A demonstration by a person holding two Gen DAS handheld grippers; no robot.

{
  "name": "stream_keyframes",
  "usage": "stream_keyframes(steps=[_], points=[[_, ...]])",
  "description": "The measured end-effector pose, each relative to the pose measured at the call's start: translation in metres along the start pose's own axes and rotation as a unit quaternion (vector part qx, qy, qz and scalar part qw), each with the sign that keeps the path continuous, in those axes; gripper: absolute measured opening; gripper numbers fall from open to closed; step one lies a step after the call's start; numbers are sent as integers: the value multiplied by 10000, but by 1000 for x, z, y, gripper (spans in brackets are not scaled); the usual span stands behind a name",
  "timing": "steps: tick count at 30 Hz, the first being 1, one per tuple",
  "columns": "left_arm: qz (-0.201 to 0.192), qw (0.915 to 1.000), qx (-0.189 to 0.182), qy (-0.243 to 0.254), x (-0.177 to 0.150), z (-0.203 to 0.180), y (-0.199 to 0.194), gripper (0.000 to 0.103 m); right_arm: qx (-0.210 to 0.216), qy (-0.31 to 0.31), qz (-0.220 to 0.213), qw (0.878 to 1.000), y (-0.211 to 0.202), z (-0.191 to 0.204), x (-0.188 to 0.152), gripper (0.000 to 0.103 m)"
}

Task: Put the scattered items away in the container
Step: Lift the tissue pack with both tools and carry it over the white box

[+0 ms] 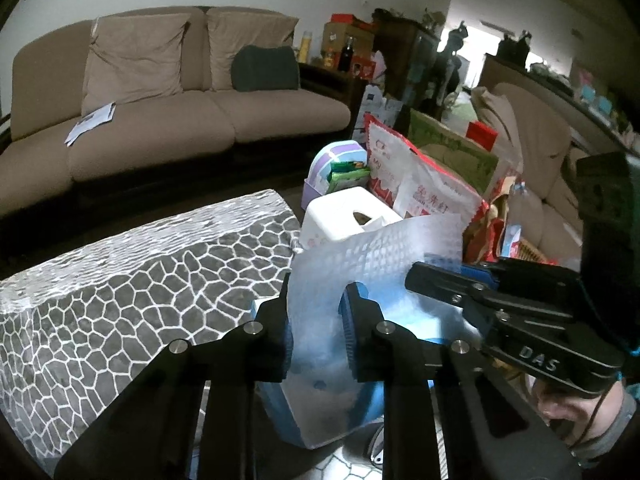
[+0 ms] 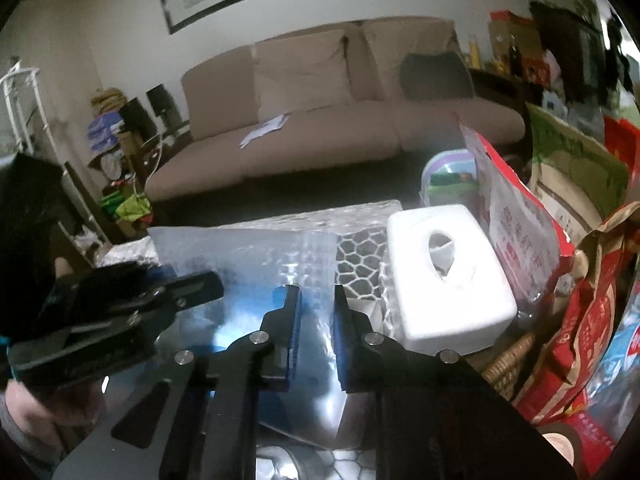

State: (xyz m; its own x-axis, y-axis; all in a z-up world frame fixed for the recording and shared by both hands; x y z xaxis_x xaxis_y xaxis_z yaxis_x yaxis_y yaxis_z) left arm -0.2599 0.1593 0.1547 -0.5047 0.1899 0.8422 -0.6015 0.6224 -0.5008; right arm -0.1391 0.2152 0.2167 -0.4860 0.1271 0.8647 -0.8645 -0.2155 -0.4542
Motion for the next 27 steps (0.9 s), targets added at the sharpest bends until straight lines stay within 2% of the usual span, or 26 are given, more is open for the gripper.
stream_keyframes(steps=[7,9,10,11,18,23,27], points=[[58,9999,-22,-145,-1,3,5,20,69,-98,-84,9999,-7,4,0,10],[8,9999,23,-118,-1,0,4,17,45,-208,-139,9997,-9,8,-1,8],[-22,9999,53,-88,-1,-3,2,10,49,-251,-163,9995,-10,9,-1,8],[-49,9999,62,-72,-2,-7,0,7,39,-278,-191,9994,-11,11,0,7],[-260,9994,122,-193,6,-12,-11,6,39,-202,-435,9988,-20,16,7,7],[-613,9972,16,-426,25,-11,-34,6,115,-128,-853,9962,-38,24,24,7],[-744,9967,54,-311,43,-14,-60,6,177,-210,-909,9955,-52,39,45,7]])
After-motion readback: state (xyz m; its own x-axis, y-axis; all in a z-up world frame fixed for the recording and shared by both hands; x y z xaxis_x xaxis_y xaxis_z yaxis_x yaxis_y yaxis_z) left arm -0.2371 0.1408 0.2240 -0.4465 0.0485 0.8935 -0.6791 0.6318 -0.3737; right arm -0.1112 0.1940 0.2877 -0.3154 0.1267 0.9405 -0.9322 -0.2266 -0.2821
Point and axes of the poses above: each gripper's, at about its wrist camera, not at the fingertips, and y roughly the way its jaws point, z to its left, x to its top, the point moved 3 cm from there along y, roughly the way its jaws point, and after that the axes turned 10 degrees about -z, right-handed, at the moved point
